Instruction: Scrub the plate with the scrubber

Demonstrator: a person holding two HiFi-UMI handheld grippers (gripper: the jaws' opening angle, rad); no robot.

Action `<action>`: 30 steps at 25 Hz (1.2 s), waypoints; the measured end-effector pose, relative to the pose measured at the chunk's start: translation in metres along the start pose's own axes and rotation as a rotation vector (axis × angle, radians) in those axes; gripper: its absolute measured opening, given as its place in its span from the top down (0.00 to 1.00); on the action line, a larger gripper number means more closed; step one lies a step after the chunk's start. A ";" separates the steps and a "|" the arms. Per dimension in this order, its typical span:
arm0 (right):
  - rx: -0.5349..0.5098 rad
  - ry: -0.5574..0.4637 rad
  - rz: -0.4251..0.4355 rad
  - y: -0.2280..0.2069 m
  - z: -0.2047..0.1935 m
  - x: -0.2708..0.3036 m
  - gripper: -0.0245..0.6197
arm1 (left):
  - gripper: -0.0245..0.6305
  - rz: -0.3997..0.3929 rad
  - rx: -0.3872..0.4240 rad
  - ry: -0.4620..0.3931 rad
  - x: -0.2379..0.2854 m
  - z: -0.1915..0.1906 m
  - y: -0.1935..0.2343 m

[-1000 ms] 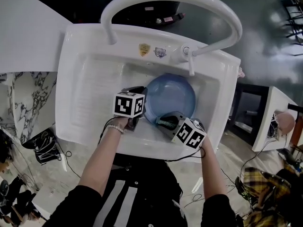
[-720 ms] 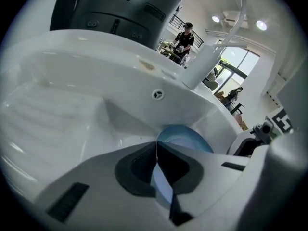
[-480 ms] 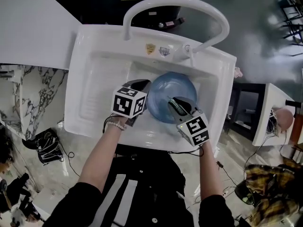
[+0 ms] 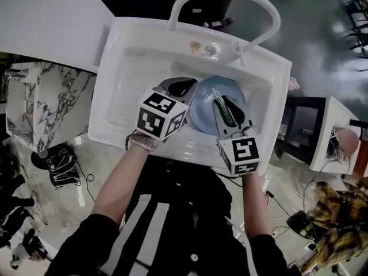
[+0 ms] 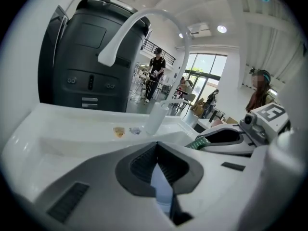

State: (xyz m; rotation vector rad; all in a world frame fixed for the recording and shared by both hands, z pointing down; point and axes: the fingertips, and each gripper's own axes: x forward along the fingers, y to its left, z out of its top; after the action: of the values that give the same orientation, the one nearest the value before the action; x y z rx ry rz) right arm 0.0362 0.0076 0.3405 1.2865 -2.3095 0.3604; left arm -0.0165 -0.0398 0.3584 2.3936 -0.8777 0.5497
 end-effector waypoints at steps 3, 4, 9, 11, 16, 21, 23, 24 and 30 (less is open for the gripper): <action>0.032 -0.069 -0.054 -0.008 0.020 -0.017 0.82 | 0.96 -0.002 0.024 -0.053 -0.015 0.016 -0.011; 0.044 -0.093 -0.073 -0.012 0.027 -0.023 0.82 | 0.96 -0.003 0.030 -0.071 -0.019 0.022 -0.014; 0.069 -0.175 -0.120 -0.019 0.053 -0.045 0.82 | 0.96 -0.008 0.091 -0.145 -0.042 0.049 -0.030; 0.076 -0.198 -0.136 -0.019 0.061 -0.052 0.82 | 0.96 -0.012 0.122 -0.170 -0.051 0.059 -0.036; 0.084 -0.235 -0.158 -0.015 0.073 -0.061 0.82 | 0.96 -0.003 0.179 -0.234 -0.073 0.083 -0.041; 0.078 -0.246 -0.152 -0.008 0.079 -0.068 0.82 | 0.96 0.012 0.209 -0.260 -0.093 0.088 -0.046; 0.088 -0.250 -0.149 -0.007 0.081 -0.071 0.82 | 0.96 0.019 0.213 -0.268 -0.100 0.089 -0.048; 0.093 -0.254 -0.149 -0.007 0.083 -0.073 0.82 | 0.96 0.022 0.213 -0.274 -0.103 0.090 -0.050; 0.077 -0.276 -0.152 -0.006 0.093 -0.080 0.82 | 0.96 0.025 0.217 -0.302 -0.116 0.100 -0.057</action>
State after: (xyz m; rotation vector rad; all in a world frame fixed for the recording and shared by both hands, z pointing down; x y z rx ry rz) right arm 0.0521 0.0215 0.2191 1.6286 -2.4190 0.2339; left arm -0.0408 -0.0083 0.2001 2.7146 -1.0202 0.3081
